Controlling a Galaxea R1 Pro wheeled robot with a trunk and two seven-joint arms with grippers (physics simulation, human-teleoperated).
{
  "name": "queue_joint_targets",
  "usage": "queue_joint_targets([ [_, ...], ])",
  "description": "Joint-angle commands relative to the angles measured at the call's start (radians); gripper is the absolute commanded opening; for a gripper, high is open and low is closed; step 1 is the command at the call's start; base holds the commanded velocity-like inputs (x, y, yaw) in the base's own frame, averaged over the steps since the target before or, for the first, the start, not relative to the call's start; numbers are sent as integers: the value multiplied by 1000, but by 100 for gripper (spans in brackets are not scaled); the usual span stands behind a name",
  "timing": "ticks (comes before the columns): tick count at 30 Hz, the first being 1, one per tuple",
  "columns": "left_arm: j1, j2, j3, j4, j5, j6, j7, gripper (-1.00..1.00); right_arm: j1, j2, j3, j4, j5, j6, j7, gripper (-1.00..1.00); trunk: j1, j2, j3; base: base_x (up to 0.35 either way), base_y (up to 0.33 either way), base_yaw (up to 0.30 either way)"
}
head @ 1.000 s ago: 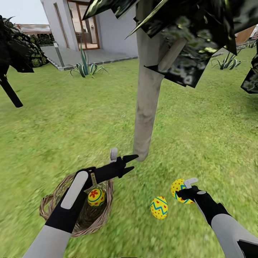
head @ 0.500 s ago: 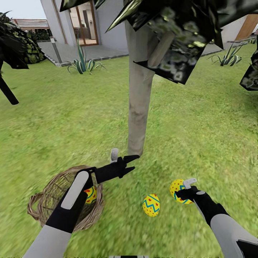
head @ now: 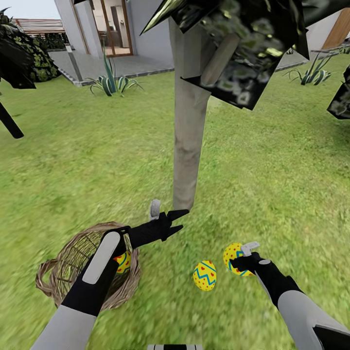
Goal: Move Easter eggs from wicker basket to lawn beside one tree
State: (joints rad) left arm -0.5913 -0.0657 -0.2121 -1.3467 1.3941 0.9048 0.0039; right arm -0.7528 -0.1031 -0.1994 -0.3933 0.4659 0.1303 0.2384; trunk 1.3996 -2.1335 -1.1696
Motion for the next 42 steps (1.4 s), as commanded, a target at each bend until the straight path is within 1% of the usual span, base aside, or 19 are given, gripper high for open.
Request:
queue_joint_targets([
  [1, 0, 0, 1, 0, 1, 3, 1, 100, 4, 1, -8, -1, 9, -29, 9, -100, 0, 0, -1, 0, 0, 6],
  [2, 0, 0, 1, 0, 1, 3, 1, 100, 6, 1, -8, 3, 10, -66, 9, -100, 0, 0, -1, 0, 0, 3],
  [5, 0, 0, 2, 0, 1, 3, 0, 100, 8, 1, -5, 1, 12, -102, 10, -100, 0, 0, -1, 0, 0, 0],
  [9, -1, 1, 2, -2, 2, 3, -1, 100, 9, 3, -5, 2, 10, -105, 11, -100, 0, 0, -3, 0, 0, 0],
  [17, -1, 1, 0, -3, 2, 4, -1, 100, 9, 7, -4, 8, 10, -100, 7, -100, 0, 0, -15, 0, -1, 0],
  [18, -1, 0, 0, -3, 2, 4, -1, 100, 9, 21, -4, 8, 9, -98, -3, -100, 0, 0, -17, 7, -55, 0],
  [19, 0, 0, -8, -3, 2, 3, -1, 100, 9, 43, -4, 9, 9, -96, -52, -100, 0, 0, -18, 71, -102, 0],
  [21, -1, 0, -25, -14, 2, 3, -1, 100, 9, 62, -5, 21, 11, -95, -169, -100, 0, 0, -22, 107, -127, 0],
  [23, -1, 0, -30, -28, 2, 3, -1, 100, 9, 68, -4, 35, 11, -96, -210, -100, 0, 0, -25, 68, -83, 0],
  [29, 0, 0, -33, -32, 2, 3, -1, 100, 9, 69, -4, 43, 11, -97, -219, -100, 0, 0, -35, 6, -8, 0],
  [33, 0, 0, -33, -34, 2, 4, -3, 100, 9, 70, -3, 76, 14, -97, -214, -100, 0, 0, -41, 0, 0, 0],
  [34, 0, 0, -32, -39, 2, 4, -4, 100, 9, 71, 0, 79, 14, -97, -213, -100, 0, 0, -43, 0, 0, 0],
  [35, 0, 0, -32, -47, 2, 4, -5, 100, 9, 71, 37, 80, 14, -99, -212, -100, 0, 0, -44, 0, 0, 0],
  [36, 0, 0, -32, -47, 2, 5, -5, 100, 9, 71, 44, 80, 13, -99, -212, -100, 0, 0, -46, 0, 0, 0],
  [42, 0, 1, -30, -47, 3, 4, -5, 100, 9, 71, 49, 81, 13, -100, -212, -100, 0, 0, -56, 62, 0, 0],
])
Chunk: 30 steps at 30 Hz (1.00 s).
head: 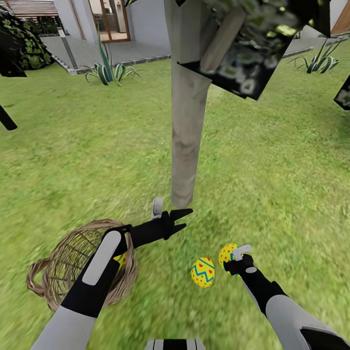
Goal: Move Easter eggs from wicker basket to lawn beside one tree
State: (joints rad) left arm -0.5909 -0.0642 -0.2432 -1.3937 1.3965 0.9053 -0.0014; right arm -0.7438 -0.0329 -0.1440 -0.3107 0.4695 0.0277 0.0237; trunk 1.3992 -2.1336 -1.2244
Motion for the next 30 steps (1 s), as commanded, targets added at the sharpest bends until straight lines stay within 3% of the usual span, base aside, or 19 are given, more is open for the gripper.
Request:
queue_joint_targets([
  [1, -1, 0, 1, 0, 1, 3, 0, 100, 0, 1, -6, 0, 9, 3, 2, -100, 0, 0, -2, 256, 0, 0],
  [30, 0, 0, -1, -4, 1, 4, -2, 100, 0, 1, -6, 12, 9, 0, 2, -100, 0, 0, -49, 39, 0, 0],
])
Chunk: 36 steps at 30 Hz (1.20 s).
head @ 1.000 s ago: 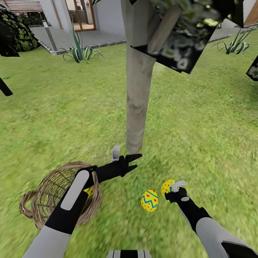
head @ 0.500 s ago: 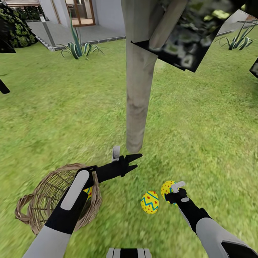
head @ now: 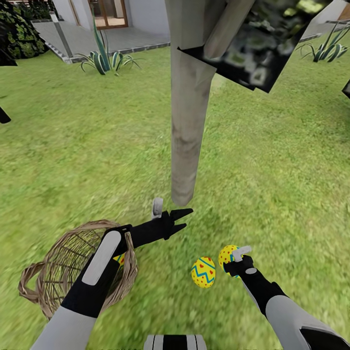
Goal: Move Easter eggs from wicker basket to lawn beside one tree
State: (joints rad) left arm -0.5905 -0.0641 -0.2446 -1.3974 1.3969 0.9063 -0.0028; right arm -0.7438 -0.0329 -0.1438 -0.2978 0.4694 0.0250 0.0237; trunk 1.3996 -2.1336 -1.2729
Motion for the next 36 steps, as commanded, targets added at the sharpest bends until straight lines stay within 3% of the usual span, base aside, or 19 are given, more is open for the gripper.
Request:
queue_joint_targets([
  [1, -1, 0, 1, 0, 1, 3, 0, 100, 0, 1, -7, -1, 9, 3, 2, -100, 0, 0, -2, 0, 0, 0],
  [36, 0, 0, -9, -7, 2, 3, -2, 100, 0, -3, -5, 13, 11, 5, -7, -100, 0, 0, -59, 40, -18, 0],
])
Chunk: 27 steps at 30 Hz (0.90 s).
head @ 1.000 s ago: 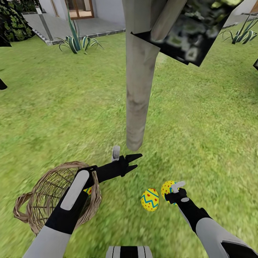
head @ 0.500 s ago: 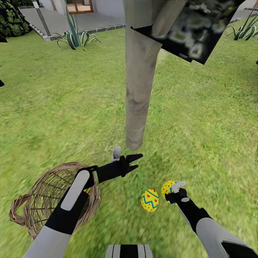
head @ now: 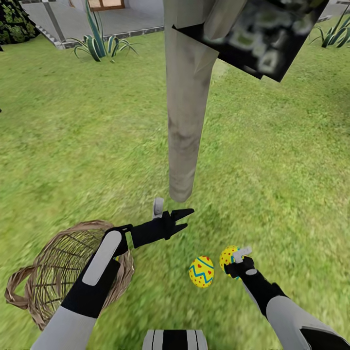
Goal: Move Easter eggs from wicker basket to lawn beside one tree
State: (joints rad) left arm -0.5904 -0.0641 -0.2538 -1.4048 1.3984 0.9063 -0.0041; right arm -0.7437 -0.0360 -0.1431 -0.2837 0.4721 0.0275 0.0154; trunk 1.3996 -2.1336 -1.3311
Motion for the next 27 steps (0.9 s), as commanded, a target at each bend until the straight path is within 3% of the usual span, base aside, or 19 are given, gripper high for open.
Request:
queue_joint_targets([
  [1, -1, 0, 1, 0, 1, 3, 0, 100, 0, 1, -5, 14, 10, 2, 1, -100, 0, 0, -2, 0, 0, 0],
  [24, 0, -2, -27, -10, 1, 3, 0, 100, 0, -1, -6, 40, 8, -3, 1, -100, 0, 0, -39, 0, 0, 0],
  [27, 0, -2, -27, -10, 1, 3, 0, 100, 0, -1, -6, 38, 8, -3, 1, -100, 11, -21, -54, 0, 0, 0],
])
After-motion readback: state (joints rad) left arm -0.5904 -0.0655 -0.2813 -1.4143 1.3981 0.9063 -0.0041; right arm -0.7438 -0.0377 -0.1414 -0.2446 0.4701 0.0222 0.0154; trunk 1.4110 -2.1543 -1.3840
